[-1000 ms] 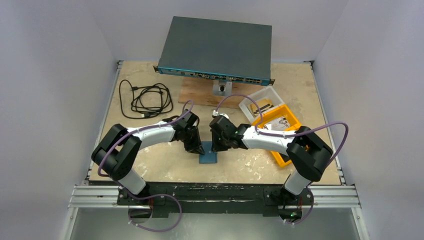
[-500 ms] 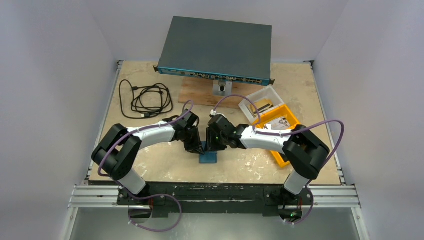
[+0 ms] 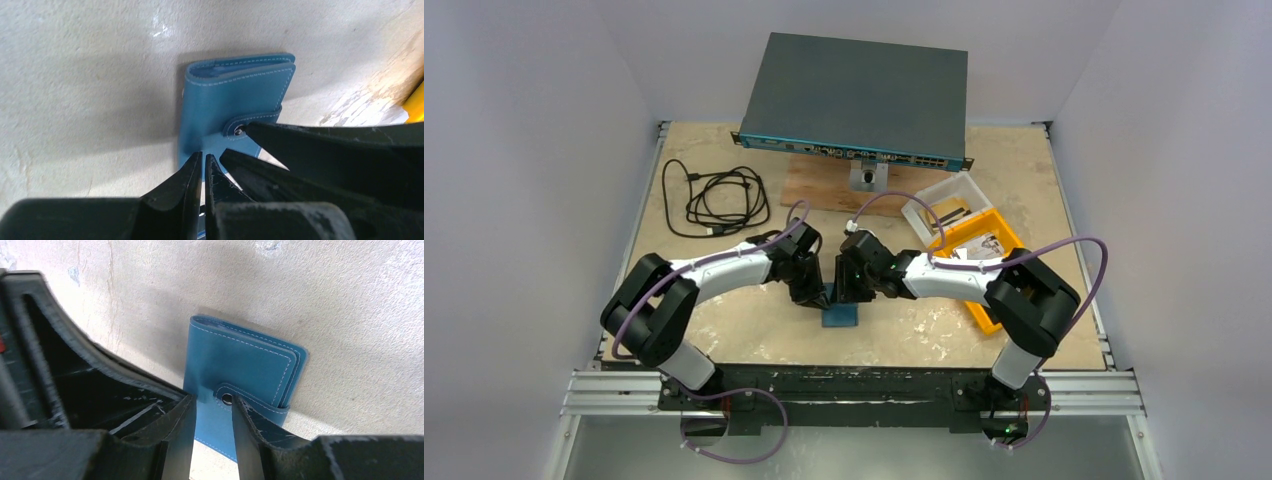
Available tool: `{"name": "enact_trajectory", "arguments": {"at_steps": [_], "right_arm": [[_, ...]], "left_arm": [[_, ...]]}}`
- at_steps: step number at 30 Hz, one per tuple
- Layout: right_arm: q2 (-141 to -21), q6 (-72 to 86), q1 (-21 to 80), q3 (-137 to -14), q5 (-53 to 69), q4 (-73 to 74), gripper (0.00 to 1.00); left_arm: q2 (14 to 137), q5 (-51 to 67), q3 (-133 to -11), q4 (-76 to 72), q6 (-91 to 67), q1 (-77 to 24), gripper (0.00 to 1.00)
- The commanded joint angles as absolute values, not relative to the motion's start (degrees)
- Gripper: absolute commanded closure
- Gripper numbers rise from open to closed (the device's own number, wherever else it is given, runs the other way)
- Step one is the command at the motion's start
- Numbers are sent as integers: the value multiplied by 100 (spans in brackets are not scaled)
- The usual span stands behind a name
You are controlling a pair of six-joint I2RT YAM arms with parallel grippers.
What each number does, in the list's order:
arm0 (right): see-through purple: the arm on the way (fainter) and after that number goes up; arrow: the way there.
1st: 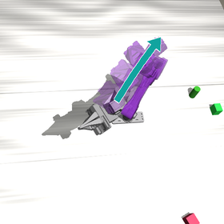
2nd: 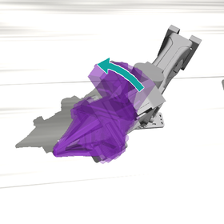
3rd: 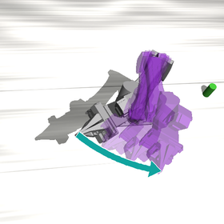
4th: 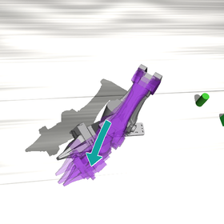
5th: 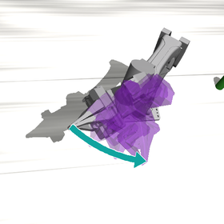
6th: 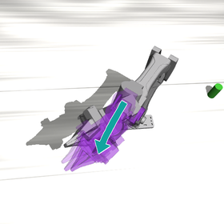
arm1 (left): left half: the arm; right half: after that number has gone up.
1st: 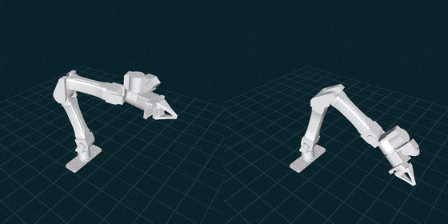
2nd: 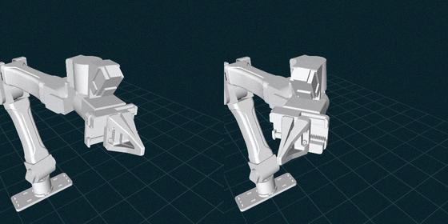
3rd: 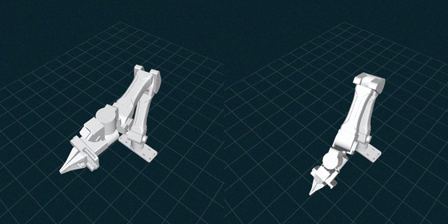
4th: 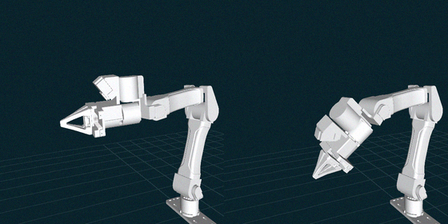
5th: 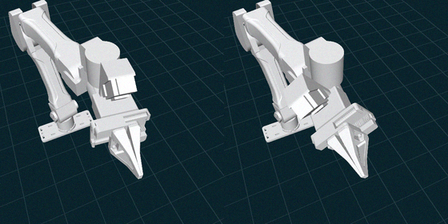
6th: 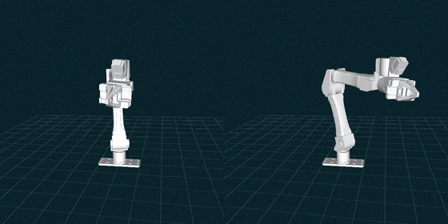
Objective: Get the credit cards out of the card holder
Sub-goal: Close the card holder at the center of the board, then reset both arms
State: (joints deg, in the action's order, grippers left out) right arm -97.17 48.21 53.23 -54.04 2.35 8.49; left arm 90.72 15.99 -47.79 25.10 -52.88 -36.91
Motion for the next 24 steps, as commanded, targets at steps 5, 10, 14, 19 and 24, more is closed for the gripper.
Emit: {"name": "enact_trajectory", "arguments": {"at_steps": [5, 10, 14, 19, 24], "right_arm": [[-9656, 4923, 5335, -5342, 167, 884, 66], [-9390, 4698, 5333, -5734, 120, 1005, 61], [-9026, 4560, 5330, -6147, 13, 1215, 52], [-8384, 4489, 5335, -6389, -269, 1371, 27], [-7734, 4466, 5334, -6387, -586, 1400, 4]], "left_arm": [[7934, 1019, -5126, 3380, -5017, -3721, 90], [7025, 505, -5241, 3948, -4787, -3705, 84], [6390, 66, -5533, 4487, -4484, -3658, 79], [5723, -391, -6055, 5050, -4076, -3609, 64], [5318, -648, -6549, 5362, -3788, -3570, 31]]}}
